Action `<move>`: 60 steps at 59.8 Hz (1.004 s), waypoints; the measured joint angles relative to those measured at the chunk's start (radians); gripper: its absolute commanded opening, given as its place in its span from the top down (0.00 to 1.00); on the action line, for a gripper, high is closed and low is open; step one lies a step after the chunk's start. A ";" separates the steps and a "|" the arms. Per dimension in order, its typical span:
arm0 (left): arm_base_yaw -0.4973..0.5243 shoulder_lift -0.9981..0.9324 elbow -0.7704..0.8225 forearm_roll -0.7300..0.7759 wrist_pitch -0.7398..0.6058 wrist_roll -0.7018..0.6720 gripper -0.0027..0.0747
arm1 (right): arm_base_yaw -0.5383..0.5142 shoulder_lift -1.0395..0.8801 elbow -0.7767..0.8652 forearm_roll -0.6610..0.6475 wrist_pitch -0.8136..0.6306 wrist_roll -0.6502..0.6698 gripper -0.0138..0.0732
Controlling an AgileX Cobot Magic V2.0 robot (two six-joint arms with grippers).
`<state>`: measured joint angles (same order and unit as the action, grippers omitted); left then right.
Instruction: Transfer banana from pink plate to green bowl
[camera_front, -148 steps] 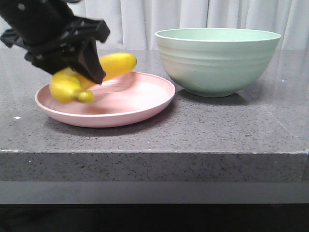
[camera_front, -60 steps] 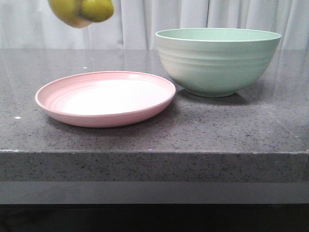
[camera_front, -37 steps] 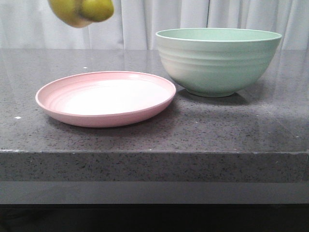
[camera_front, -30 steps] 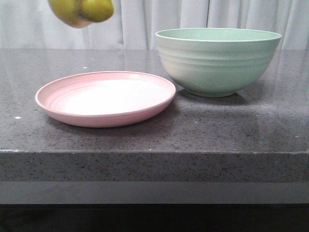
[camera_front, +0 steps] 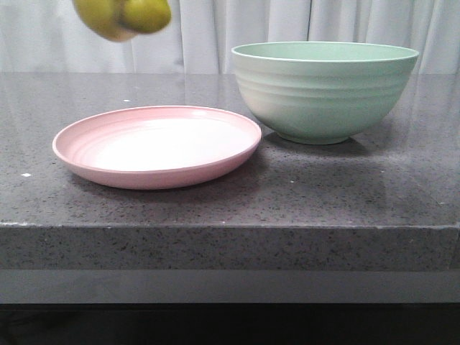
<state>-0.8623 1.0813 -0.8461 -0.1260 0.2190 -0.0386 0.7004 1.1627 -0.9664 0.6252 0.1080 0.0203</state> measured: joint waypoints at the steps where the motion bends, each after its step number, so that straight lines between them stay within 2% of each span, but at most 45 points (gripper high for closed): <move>1: 0.000 0.000 0.000 0.000 0.002 0.000 0.59 | 0.000 0.000 -0.002 0.002 0.000 0.000 0.58; 4: 0.000 0.000 0.003 0.000 0.002 0.000 0.59 | 0.000 0.000 -0.003 0.004 0.000 0.002 0.68; 8: 0.000 0.000 0.003 -0.002 0.004 0.000 0.59 | 0.000 0.000 -0.003 0.007 0.000 0.002 0.77; 11: 0.000 0.000 0.003 -0.002 0.004 0.000 0.59 | 0.000 0.000 -0.003 0.007 0.000 0.002 0.80; 18: 0.000 0.000 0.003 -0.002 0.004 0.002 0.54 | 0.000 0.000 -0.005 0.007 0.000 0.002 0.80; 21: 0.000 0.000 0.003 -0.002 0.004 0.002 0.46 | 0.000 0.000 -0.005 0.007 0.000 0.002 0.80; 27: 0.000 0.000 0.003 -0.002 -0.009 0.002 0.20 | 0.000 0.000 -0.005 0.004 0.016 0.000 0.80; 32: 0.000 0.000 0.003 -0.002 -0.017 0.002 0.05 | 0.000 0.000 -0.005 0.004 0.027 0.000 0.80; 40: 0.000 0.000 0.003 -0.002 -0.017 0.002 0.12 | 0.000 0.000 -0.005 0.004 0.031 0.000 0.80; 53: 0.000 0.000 0.003 -0.002 -0.002 0.002 0.12 | -0.002 0.000 -0.005 0.001 0.024 0.000 0.80; 60: 0.000 0.000 0.003 -0.002 0.000 0.002 0.12 | -0.040 0.000 -0.009 -0.017 0.000 0.000 0.80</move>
<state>-0.8623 1.0813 -0.8428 -0.1276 0.2191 -0.0368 0.6600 1.1631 -0.9753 0.6087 0.1084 0.0203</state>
